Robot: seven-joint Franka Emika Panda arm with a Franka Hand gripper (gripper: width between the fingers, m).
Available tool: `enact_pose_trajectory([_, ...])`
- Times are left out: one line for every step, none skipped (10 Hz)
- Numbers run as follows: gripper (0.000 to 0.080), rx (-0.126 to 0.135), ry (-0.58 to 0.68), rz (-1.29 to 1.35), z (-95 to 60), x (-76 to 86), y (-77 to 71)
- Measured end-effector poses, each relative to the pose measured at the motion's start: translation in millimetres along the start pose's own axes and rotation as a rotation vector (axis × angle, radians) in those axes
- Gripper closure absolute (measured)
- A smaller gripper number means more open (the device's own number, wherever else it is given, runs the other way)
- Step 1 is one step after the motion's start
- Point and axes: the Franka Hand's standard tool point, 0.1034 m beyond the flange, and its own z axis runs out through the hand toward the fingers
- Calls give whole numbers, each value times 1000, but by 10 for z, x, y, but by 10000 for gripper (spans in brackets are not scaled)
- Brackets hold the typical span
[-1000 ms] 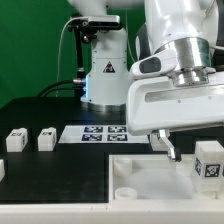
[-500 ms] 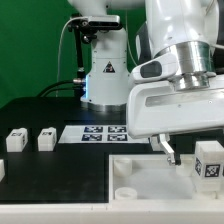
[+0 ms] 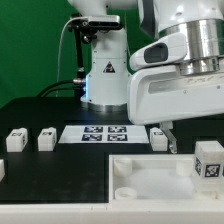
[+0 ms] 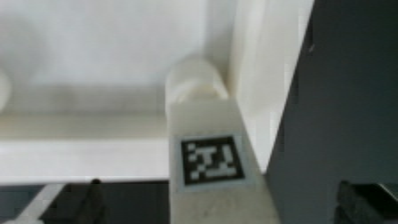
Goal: Assemble one leg
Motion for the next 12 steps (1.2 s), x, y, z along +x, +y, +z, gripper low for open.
enact_pose_trajectory([150,10,-106,5,-14,61,7])
enact_pose_trajectory([150,14,-137,6,10,154,18])
enact_pose_trajectory([150,10,-113,3,43,195,58])
enact_pose_trajectory([150,7,-121,11,95,168,113])
enact_pose_trajectory([150,7,-131,39,157,153,125])
enact_pose_trajectory([150,6,-134,55,174,142,114])
enact_pose_trajectory([150,5,-134,62,173,143,117])
enact_pose_trajectory([292,3,-135,88,177,141,117])
enact_pose_trajectory([429,3,-135,88,178,140,118])
enact_pose_trajectory([508,-3,-135,192,179,139,110])
enact_pose_trajectory([508,-7,-135,286,179,140,102])
enact_pose_trajectory([508,-17,-135,449,180,139,89])
